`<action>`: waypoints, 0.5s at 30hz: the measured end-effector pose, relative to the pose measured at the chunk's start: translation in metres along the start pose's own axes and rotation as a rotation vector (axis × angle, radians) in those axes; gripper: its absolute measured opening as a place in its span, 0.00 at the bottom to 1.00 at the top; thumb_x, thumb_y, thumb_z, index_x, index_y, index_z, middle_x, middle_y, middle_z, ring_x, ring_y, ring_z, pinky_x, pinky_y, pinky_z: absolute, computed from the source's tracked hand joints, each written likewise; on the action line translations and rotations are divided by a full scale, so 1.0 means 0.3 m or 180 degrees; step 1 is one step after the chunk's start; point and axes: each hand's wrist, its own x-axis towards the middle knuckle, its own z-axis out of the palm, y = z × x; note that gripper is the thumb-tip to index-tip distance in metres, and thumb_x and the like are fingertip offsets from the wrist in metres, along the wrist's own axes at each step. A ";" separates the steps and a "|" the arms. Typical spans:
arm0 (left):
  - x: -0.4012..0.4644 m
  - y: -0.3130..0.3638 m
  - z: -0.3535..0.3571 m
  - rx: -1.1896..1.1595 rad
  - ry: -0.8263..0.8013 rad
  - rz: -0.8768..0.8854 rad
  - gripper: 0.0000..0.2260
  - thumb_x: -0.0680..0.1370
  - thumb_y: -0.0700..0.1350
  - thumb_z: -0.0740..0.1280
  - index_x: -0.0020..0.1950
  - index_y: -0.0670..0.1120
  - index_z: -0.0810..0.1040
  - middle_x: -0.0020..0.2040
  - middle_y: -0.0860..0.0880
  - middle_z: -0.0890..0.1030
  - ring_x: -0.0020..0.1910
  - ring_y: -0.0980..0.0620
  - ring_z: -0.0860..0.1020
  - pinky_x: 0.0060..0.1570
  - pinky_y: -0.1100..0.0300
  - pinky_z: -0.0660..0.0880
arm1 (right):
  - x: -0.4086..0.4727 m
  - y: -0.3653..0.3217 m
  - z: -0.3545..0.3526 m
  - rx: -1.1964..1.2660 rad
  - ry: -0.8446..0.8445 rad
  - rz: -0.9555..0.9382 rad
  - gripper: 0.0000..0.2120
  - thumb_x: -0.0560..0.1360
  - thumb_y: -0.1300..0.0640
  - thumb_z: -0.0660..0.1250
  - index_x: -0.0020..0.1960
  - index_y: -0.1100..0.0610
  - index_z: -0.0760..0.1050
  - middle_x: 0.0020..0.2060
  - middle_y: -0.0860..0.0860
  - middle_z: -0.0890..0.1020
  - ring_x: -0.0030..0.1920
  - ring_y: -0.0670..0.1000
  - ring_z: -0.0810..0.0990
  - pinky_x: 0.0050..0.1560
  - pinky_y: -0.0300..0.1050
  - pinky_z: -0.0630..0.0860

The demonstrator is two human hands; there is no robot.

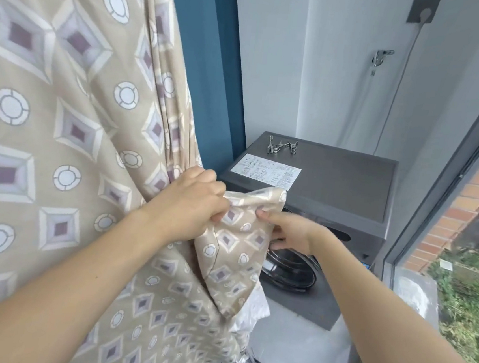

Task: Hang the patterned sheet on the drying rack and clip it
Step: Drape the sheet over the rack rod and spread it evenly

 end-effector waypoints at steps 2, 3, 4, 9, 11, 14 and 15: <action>0.005 0.012 -0.005 0.0095 0.0074 -0.0045 0.16 0.57 0.35 0.69 0.38 0.51 0.75 0.33 0.54 0.71 0.39 0.48 0.71 0.46 0.56 0.65 | -0.042 -0.069 -0.030 -0.0554 0.0556 -0.0282 0.18 0.76 0.41 0.66 0.58 0.51 0.78 0.55 0.47 0.83 0.58 0.51 0.79 0.65 0.53 0.71; 0.011 0.019 -0.005 0.0155 0.0109 -0.0144 0.17 0.57 0.35 0.68 0.41 0.50 0.74 0.34 0.53 0.72 0.39 0.47 0.71 0.46 0.55 0.67 | -0.056 -0.102 -0.043 -0.0549 0.0808 -0.0502 0.17 0.77 0.41 0.65 0.55 0.52 0.79 0.53 0.47 0.83 0.57 0.51 0.79 0.64 0.51 0.72; 0.020 0.025 -0.008 0.0259 0.0115 -0.0303 0.17 0.58 0.36 0.68 0.45 0.48 0.73 0.35 0.52 0.73 0.40 0.46 0.72 0.47 0.53 0.69 | -0.074 -0.137 -0.054 -0.0337 0.0997 -0.0809 0.16 0.78 0.42 0.63 0.53 0.54 0.80 0.51 0.47 0.84 0.54 0.50 0.81 0.60 0.50 0.74; 0.191 -0.053 -0.192 0.1261 0.0109 -0.1176 0.16 0.72 0.45 0.65 0.59 0.46 0.71 0.53 0.46 0.75 0.53 0.43 0.74 0.56 0.51 0.66 | -0.168 -0.368 -0.152 0.1914 0.1559 -0.1836 0.12 0.81 0.51 0.59 0.48 0.56 0.78 0.41 0.51 0.84 0.44 0.51 0.84 0.47 0.44 0.80; 0.279 -0.103 -0.316 0.1606 -0.0125 -0.1410 0.14 0.74 0.43 0.62 0.59 0.47 0.74 0.57 0.45 0.74 0.58 0.43 0.71 0.61 0.50 0.64 | -0.204 -0.481 -0.221 0.2751 0.1225 -0.2211 0.11 0.81 0.52 0.60 0.49 0.58 0.77 0.48 0.56 0.83 0.55 0.58 0.82 0.58 0.55 0.77; 0.380 -0.136 -0.429 0.1730 -0.0301 -0.1802 0.16 0.76 0.43 0.60 0.64 0.45 0.73 0.61 0.43 0.74 0.62 0.41 0.71 0.68 0.45 0.59 | -0.295 -0.622 -0.313 0.3016 0.1108 -0.2776 0.13 0.76 0.50 0.65 0.54 0.58 0.76 0.61 0.62 0.77 0.63 0.63 0.77 0.65 0.64 0.70; 0.410 -0.136 -0.443 0.1577 -0.0246 -0.1843 0.18 0.76 0.44 0.60 0.66 0.43 0.70 0.62 0.42 0.74 0.63 0.40 0.71 0.70 0.42 0.56 | -0.328 -0.654 -0.336 0.3003 0.1112 -0.2933 0.16 0.77 0.49 0.64 0.58 0.59 0.75 0.63 0.63 0.76 0.63 0.63 0.76 0.65 0.63 0.71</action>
